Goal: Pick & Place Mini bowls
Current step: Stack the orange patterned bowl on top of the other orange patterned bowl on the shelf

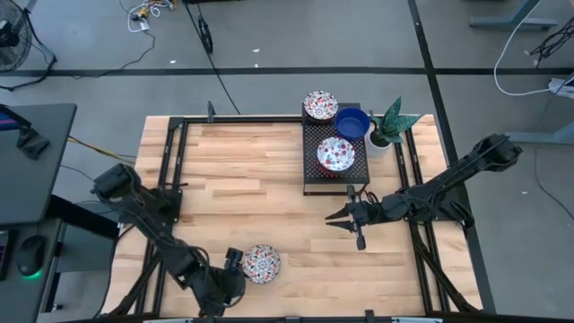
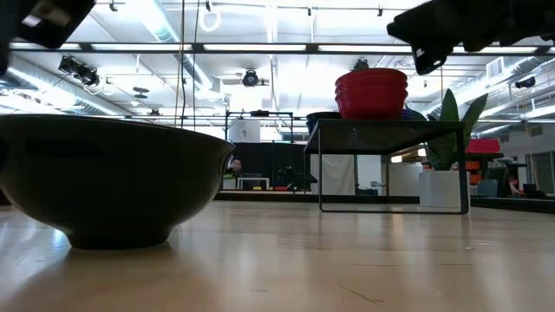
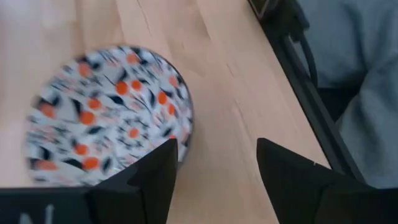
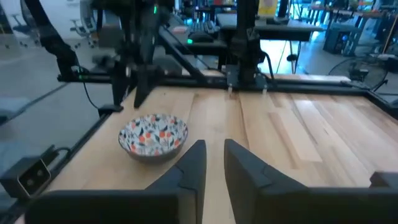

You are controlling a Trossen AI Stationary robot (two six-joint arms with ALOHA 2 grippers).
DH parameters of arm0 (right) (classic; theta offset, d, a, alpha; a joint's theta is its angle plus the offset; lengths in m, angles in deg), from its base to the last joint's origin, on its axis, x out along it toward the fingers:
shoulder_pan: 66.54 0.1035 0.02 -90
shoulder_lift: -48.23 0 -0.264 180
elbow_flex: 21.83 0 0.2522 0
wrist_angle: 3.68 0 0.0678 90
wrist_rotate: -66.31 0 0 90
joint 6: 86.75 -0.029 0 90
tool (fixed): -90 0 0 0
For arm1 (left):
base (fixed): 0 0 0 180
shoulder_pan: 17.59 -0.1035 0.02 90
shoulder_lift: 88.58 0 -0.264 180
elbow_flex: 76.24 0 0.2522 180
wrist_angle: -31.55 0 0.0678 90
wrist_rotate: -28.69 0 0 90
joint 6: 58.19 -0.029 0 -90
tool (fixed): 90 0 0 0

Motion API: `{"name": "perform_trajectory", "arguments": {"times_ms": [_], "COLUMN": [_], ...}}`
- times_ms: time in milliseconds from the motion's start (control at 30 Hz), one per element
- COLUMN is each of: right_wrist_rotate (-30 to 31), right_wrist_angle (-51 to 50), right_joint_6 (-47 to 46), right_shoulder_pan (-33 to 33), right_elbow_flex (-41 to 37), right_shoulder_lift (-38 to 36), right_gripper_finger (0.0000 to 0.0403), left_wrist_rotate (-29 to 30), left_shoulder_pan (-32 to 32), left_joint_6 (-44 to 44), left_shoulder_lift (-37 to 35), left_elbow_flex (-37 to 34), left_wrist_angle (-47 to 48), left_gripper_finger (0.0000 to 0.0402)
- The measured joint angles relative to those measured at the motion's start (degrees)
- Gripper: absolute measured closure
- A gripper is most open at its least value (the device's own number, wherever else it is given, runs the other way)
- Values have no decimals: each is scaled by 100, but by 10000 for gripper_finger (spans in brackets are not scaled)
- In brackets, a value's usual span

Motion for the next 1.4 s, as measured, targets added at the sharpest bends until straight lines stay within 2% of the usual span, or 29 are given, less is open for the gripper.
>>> {"name": "perform_trajectory", "arguments": {"times_ms": [200, 500, 667, 900, 1033, 1133, 1400], "right_wrist_rotate": [0, -3, -2, -4, -4, -4, -7], "right_wrist_angle": [96, 21, -26, -47, -74, -93, -166], "right_joint_6": [104, -72, -161, -216, -195, -195, -302], "right_shoulder_pan": [0, 0, 0, 0, 0, 0, 0], "right_elbow_flex": [0, 0, 0, 0, 0, 0, 0], "right_shoulder_lift": [-2, -2, -2, -2, -2, -2, -2], "right_gripper_finger": [344, 344, 344, 344, 344, 344, 344], "left_wrist_rotate": [60, 318, 337, 552, 387, 119, 40], "left_shoulder_pan": [-2, -17, 34, -183, -376, -483, -559], "left_joint_6": [152, -255, -826, -853, -897, -916, -1006], "left_shoulder_lift": [360, 528, 478, 489, 489, 489, 489], "left_elbow_flex": [0, -4, -2, -9, -9, -9, -9], "left_wrist_angle": [-17, -181, -712, -151, -212, -180, -65], "left_gripper_finger": [210, 247, 240, 211, 213, 229, 307]}}
